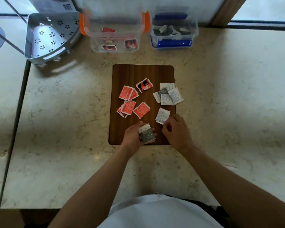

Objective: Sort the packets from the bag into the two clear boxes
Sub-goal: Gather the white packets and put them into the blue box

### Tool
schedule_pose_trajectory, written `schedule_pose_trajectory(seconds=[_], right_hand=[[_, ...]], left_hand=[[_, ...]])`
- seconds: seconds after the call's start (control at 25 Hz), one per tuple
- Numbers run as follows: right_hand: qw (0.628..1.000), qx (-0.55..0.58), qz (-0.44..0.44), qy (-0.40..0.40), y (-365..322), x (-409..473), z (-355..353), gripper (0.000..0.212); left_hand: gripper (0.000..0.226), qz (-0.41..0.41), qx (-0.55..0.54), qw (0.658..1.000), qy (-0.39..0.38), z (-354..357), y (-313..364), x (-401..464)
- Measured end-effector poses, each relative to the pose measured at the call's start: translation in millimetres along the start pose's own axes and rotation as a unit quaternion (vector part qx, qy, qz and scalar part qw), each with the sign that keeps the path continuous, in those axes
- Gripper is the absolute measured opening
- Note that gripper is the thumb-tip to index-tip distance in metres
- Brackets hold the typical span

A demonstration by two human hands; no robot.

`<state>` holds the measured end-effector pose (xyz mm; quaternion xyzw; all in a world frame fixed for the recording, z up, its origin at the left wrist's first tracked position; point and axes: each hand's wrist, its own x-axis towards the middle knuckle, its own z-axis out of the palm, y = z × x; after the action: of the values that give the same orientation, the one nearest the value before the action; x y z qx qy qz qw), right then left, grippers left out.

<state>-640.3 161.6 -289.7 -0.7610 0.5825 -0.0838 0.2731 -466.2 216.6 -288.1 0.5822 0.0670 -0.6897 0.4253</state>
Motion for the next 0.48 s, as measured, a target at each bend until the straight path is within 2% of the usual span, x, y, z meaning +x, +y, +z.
schedule_pose_trajectory(seconds=[0.12, 0.2, 0.32, 0.4, 0.48], right_hand=[[1.000, -0.016, -0.003, -0.006, -6.2, -1.4, -1.1, 0.013], [0.998, -0.050, -0.029, -0.038, -11.3, 11.7, -4.2, 0.036], [0.979, -0.135, -0.069, -0.137, -16.2, 30.9, -8.4, 0.075], [0.967, -0.182, -0.079, -0.158, -14.5, 35.2, -10.3, 0.077], [0.970, -0.195, -0.059, -0.132, -11.0, 31.4, -11.2, 0.065]], left_hand=[[0.027, 0.004, 0.007, 1.000, -0.004, -0.3, -0.2, -2.1], [0.028, 0.003, 0.006, 1.000, -0.006, -1.2, 0.0, -4.5], [0.032, 0.005, 0.001, 1.000, -0.006, -6.0, -4.7, -8.3], [0.034, 0.009, -0.002, 1.000, -0.007, -8.3, -8.2, -10.8], [0.034, 0.012, -0.004, 1.000, -0.015, -10.2, -7.9, -10.6]])
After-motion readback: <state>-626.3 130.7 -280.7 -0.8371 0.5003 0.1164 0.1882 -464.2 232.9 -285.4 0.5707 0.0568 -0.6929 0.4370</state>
